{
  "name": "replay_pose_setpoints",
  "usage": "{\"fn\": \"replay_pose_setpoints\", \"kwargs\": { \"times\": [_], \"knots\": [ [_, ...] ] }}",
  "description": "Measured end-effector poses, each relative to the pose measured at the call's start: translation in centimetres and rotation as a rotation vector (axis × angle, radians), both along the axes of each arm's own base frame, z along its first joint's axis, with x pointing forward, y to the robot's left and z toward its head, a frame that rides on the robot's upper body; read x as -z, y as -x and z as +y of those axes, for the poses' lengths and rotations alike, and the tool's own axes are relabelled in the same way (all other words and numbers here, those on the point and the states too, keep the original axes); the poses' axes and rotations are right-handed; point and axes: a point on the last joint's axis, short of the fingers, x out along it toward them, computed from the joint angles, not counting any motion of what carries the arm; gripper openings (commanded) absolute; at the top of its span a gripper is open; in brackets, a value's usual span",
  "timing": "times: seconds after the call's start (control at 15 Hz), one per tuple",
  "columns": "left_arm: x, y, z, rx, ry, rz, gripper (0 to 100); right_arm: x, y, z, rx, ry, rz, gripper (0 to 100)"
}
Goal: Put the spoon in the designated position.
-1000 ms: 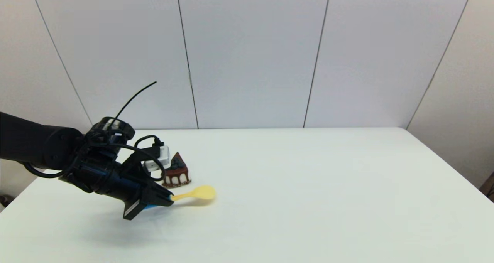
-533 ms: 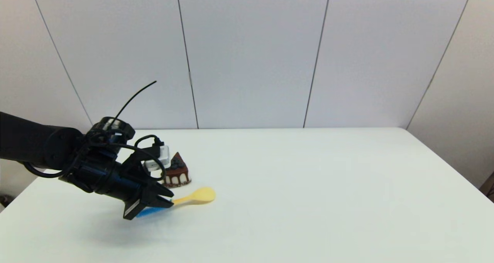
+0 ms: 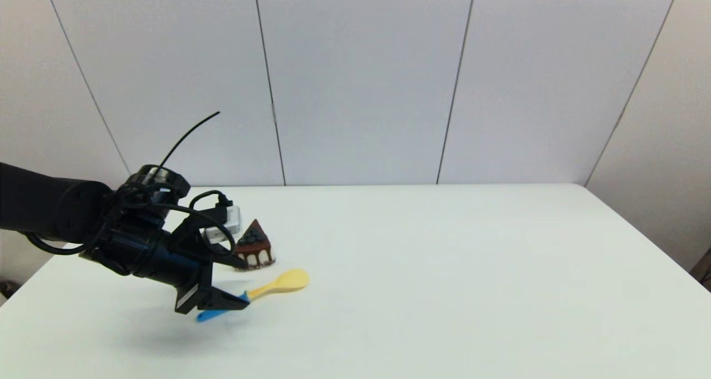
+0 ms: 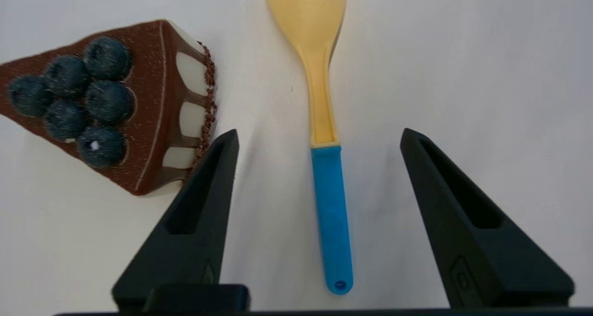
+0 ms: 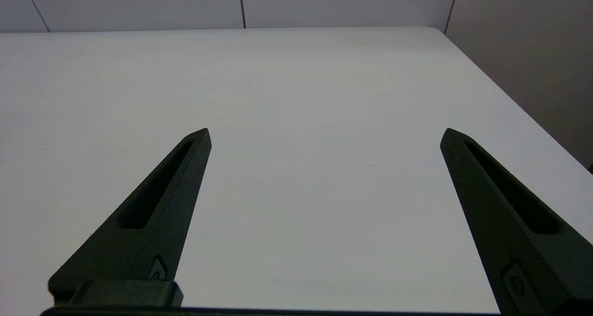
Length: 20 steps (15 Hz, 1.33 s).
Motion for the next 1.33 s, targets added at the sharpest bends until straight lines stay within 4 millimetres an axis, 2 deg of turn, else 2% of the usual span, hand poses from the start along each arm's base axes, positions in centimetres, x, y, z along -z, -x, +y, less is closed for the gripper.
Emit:
{"fn": "replay_pose_setpoints", "kwargs": {
  "times": [0.33,0.67,0.87,1.0,1.13,1.2,1.33],
  "knots": [
    [-2.8,1.6,-0.2,-0.037,0.03,-0.039,100,0.0,0.0,0.0,0.0,0.0,0.0,100],
    [-8.0,6.8,-0.1,-0.179,0.084,-0.09,100,0.0,0.0,0.0,0.0,0.0,0.0,100],
    [-10.4,11.9,1.2,-0.338,0.122,-0.181,100,0.0,0.0,0.0,0.0,0.0,0.0,100],
    [-10.7,16.0,2.4,-0.472,0.154,-0.267,100,0.0,0.0,0.0,0.0,0.0,0.0,100],
    [-9.9,20.0,3.4,-0.596,0.205,-0.355,100,0.0,0.0,0.0,0.0,0.0,0.0,100],
    [-9.0,22.3,3.9,-0.662,0.236,-0.399,100,0.0,0.0,0.0,0.0,0.0,0.0,100],
    [-6.9,25.5,4.3,-0.758,0.267,-0.47,100,0.0,0.0,0.0,0.0,0.0,0.0,100]
  ]
}}
